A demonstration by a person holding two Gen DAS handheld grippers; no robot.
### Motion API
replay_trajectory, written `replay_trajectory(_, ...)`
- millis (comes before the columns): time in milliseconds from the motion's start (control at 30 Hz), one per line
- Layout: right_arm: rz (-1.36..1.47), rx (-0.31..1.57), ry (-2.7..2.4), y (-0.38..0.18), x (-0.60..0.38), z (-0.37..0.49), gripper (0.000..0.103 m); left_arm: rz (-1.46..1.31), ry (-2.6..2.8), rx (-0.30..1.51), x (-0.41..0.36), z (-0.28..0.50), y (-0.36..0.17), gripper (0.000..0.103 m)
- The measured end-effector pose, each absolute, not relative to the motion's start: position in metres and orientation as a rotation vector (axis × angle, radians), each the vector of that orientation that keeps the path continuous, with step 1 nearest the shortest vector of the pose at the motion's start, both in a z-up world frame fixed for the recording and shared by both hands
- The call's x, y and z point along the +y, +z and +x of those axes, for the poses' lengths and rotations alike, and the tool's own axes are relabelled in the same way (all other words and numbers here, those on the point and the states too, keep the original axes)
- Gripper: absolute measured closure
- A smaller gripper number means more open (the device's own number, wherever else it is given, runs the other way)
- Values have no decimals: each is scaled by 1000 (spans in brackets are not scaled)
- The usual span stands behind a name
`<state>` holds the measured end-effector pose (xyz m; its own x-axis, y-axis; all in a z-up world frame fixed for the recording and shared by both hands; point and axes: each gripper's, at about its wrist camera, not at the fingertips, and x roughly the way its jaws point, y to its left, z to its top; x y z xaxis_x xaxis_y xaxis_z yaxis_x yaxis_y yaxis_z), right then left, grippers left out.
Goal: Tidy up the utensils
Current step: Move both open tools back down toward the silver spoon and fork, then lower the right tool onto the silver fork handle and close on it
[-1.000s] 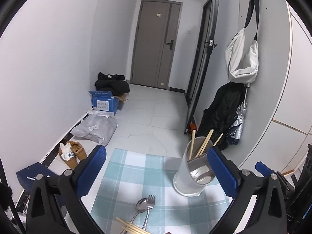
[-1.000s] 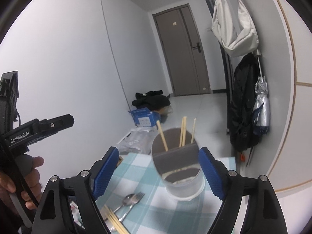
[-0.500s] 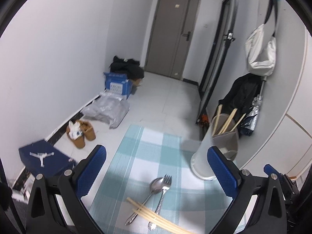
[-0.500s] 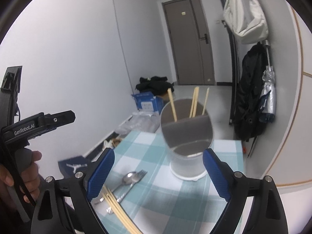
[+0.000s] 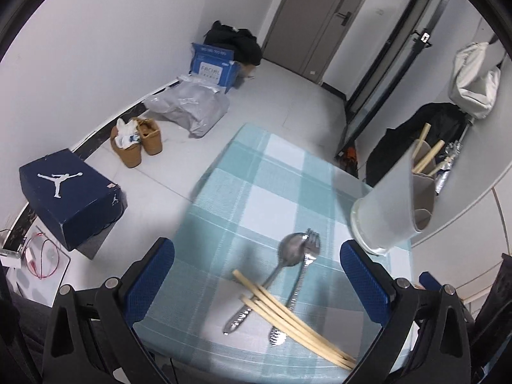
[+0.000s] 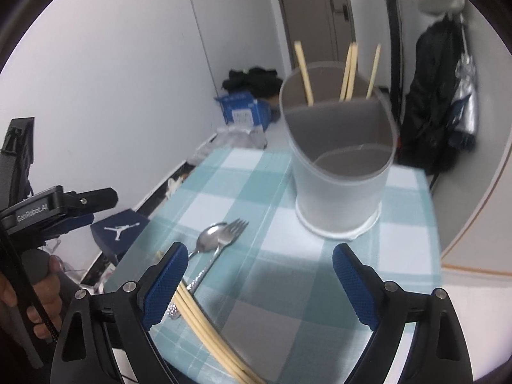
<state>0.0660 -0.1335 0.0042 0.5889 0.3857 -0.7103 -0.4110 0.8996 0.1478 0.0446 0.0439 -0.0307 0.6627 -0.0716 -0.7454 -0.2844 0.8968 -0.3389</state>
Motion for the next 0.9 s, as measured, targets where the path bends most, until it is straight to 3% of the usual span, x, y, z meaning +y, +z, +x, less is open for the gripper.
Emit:
replay_trajectory(167, -20, 927, 483, -16, -114, 83, 18, -504, 126, 876, 57, 47, -35, 1)
replay_trajectory(567, 86, 1136, 486, -67, -73, 133, 48, -655, 146, 913, 91, 57, -45, 1)
replay_trajectory(700, 66, 1160, 466, -77, -60, 143, 52, -679, 142, 918, 95, 61, -46, 1)
replay_trajectory(767, 59, 1167, 457, -79, -56, 147, 59, -681, 143, 919, 96, 62, -46, 1)
replay_trajectory(867, 24, 1162, 439, -78, -53, 149, 78, -689, 140, 922, 96, 64, -46, 1)
replay_trajectory(900, 26, 1166, 439, -78, -54, 149, 77, -694, 138, 924, 98, 64, -46, 1)
